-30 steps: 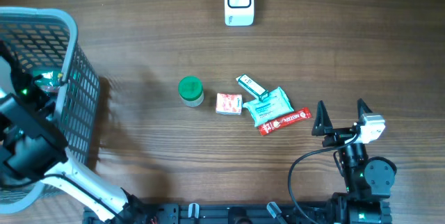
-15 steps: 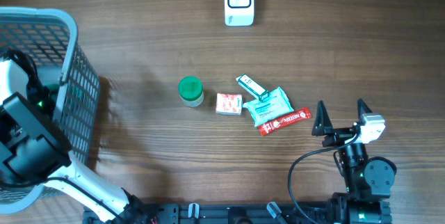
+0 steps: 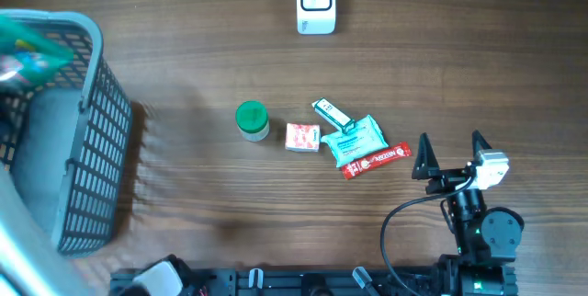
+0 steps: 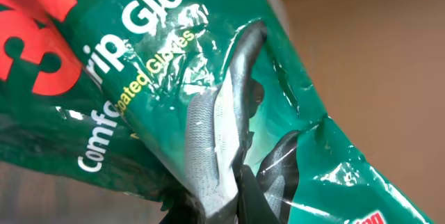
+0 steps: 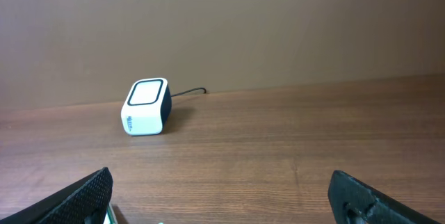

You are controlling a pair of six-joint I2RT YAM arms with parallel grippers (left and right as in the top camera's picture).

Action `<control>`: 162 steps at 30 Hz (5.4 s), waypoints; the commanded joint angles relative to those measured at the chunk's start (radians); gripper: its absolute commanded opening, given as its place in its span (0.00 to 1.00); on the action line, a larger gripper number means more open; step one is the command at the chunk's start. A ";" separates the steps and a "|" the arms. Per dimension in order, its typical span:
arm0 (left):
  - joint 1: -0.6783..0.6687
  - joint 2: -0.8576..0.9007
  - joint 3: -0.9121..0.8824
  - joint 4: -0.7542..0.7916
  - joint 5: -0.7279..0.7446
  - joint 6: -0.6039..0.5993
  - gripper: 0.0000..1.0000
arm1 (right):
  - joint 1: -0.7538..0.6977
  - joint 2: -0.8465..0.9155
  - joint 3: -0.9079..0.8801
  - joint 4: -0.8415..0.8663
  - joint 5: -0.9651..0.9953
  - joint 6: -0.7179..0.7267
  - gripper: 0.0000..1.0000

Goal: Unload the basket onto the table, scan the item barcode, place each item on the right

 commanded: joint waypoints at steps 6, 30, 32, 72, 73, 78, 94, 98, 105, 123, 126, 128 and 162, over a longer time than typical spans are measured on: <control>-0.969 0.021 -0.254 -0.204 -0.246 -0.197 0.04 | -0.002 -0.005 -0.001 0.005 -0.009 -0.018 1.00; -1.278 0.030 -0.364 0.317 -0.858 0.051 1.00 | -0.002 -0.005 -0.001 0.005 -0.009 -0.018 1.00; -1.226 0.026 -0.219 0.417 -1.061 0.151 1.00 | -0.002 -0.005 -0.001 0.005 -0.009 -0.018 1.00; -0.503 -1.319 -0.946 1.035 0.270 1.350 1.00 | -0.002 -0.005 -0.001 0.005 -0.009 -0.018 1.00; -0.515 -1.340 -0.953 1.035 0.273 1.350 1.00 | -0.002 -0.005 -0.001 0.005 -0.009 -0.018 1.00; -0.525 -1.346 -0.956 1.044 0.274 1.350 1.00 | -0.002 -0.005 -0.001 0.005 -0.009 -0.018 1.00; -0.531 -1.332 -0.999 0.892 0.003 1.303 1.00 | -0.002 -0.005 -0.001 0.006 -0.021 -0.001 1.00; -0.533 -1.332 -1.231 1.066 0.066 1.283 1.00 | -0.002 -0.005 -0.001 0.006 -0.021 0.370 1.00; -0.533 -1.332 -1.563 1.145 0.222 1.284 1.00 | -0.002 -0.002 -0.001 0.025 -0.380 0.714 1.00; -0.533 -1.332 -1.897 1.183 0.333 1.283 1.00 | -0.002 0.277 0.142 -0.167 -0.752 0.484 0.99; -0.533 -1.314 -1.897 1.145 0.246 1.283 1.00 | -0.001 0.322 0.345 -0.394 -0.652 0.351 0.99; -0.533 -1.309 -1.900 1.155 0.245 1.284 1.00 | -0.001 0.333 0.501 -0.600 -0.528 0.251 1.00; -0.533 -1.278 -1.946 1.274 0.366 1.434 1.00 | 0.142 0.957 0.746 -0.888 -0.407 0.416 1.00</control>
